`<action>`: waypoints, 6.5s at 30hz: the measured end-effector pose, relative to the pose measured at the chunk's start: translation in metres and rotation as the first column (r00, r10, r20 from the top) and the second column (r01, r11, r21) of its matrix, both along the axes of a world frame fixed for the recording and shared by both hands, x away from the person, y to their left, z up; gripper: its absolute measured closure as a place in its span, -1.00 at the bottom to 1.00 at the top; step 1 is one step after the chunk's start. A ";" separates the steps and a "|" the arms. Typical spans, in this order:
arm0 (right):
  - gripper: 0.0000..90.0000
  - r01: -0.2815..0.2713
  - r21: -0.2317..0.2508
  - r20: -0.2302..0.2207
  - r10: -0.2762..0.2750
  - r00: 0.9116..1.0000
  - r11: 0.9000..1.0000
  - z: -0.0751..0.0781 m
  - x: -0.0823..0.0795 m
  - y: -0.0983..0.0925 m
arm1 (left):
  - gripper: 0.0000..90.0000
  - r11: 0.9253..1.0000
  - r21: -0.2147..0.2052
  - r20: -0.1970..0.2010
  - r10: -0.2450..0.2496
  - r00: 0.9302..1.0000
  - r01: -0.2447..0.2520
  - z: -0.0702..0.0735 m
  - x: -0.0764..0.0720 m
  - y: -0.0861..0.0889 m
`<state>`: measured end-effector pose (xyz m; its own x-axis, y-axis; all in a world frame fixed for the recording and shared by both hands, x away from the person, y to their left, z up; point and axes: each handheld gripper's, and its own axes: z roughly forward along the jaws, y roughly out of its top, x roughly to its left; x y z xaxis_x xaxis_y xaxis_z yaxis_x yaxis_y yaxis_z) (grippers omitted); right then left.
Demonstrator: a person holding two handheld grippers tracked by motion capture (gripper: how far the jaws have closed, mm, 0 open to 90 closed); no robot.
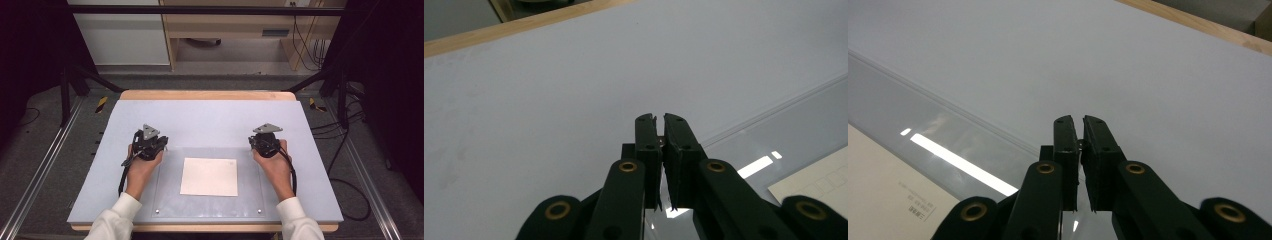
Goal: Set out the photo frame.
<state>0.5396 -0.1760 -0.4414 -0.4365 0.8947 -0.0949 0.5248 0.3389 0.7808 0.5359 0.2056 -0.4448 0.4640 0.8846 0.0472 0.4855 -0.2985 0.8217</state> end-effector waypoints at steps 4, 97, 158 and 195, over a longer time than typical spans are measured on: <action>0.91 -0.007 0.005 -0.029 0.007 1.000 1.000 0.002 0.003 -0.001 | 0.89 1.000 0.014 -0.023 -0.012 1.000 0.012 0.003 0.003 0.000; 0.10 -0.023 -0.033 -0.036 0.021 0.999 0.999 0.033 0.019 0.001 | 0.89 0.999 -0.010 -0.235 -0.031 0.972 0.030 0.008 0.052 0.002; -0.16 -0.375 -0.197 0.089 0.397 0.913 0.906 -0.033 -0.182 -0.024 | 0.89 0.999 -0.014 -0.271 -0.047 0.962 0.045 0.009 0.059 0.004; -0.02 -0.425 -0.242 0.224 0.477 0.850 0.872 -0.025 -0.182 -0.019 | 0.88 0.998 -0.029 -0.297 -0.053 0.953 0.047 0.010 0.066 0.005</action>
<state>0.3580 -0.1952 -0.4660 -0.7220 0.5616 -0.4042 0.0589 0.6320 0.7727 0.6016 0.2105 -0.4349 0.4979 0.8591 -0.1185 0.6941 -0.3128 0.6484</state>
